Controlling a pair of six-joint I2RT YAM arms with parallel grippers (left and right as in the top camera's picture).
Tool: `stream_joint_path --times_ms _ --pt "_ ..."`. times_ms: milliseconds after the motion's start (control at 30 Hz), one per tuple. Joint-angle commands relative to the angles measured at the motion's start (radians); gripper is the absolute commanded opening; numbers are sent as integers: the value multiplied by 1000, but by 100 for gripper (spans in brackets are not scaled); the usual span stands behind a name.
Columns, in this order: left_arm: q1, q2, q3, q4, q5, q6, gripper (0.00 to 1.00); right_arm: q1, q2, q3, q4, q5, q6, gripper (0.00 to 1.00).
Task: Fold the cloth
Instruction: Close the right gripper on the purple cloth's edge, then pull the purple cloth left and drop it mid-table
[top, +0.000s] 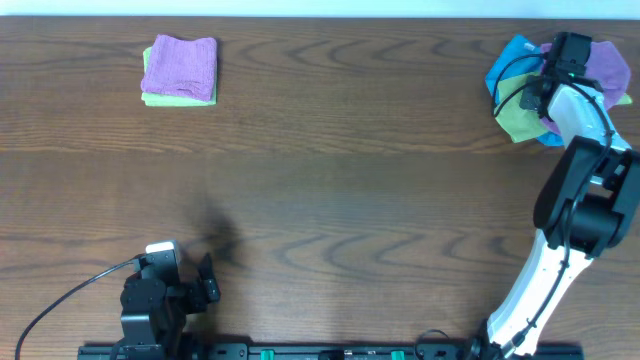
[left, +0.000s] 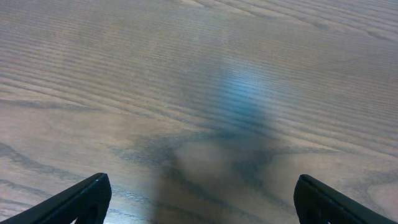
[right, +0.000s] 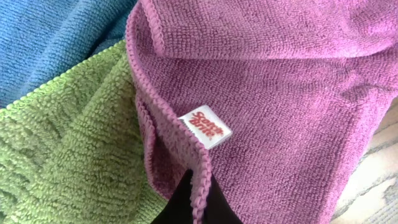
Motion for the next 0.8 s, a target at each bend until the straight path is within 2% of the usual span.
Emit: stream_joint_path --times_ms 0,200,400,500,600,700,767 --pt "1 -6 -34 -40 -4 24 95 10 7 16 5 3 11 1" --pt "1 -6 -34 -40 -4 24 95 43 -14 27 -51 5 11 1" --pt "1 -6 -34 -40 -5 24 95 139 -171 90 -242 -38 11 1" --pt "1 -6 -34 -40 -5 24 95 222 -286 183 -373 -149 10 1" --pt "1 -6 -34 -40 -5 24 95 336 -367 329 -494 -163 -32 1" --pt "1 -6 -34 -40 -5 24 95 450 -391 473 -576 -184 -48 1" --pt "1 -6 -34 -40 -5 24 95 530 -392 534 -620 -291 -47 1"
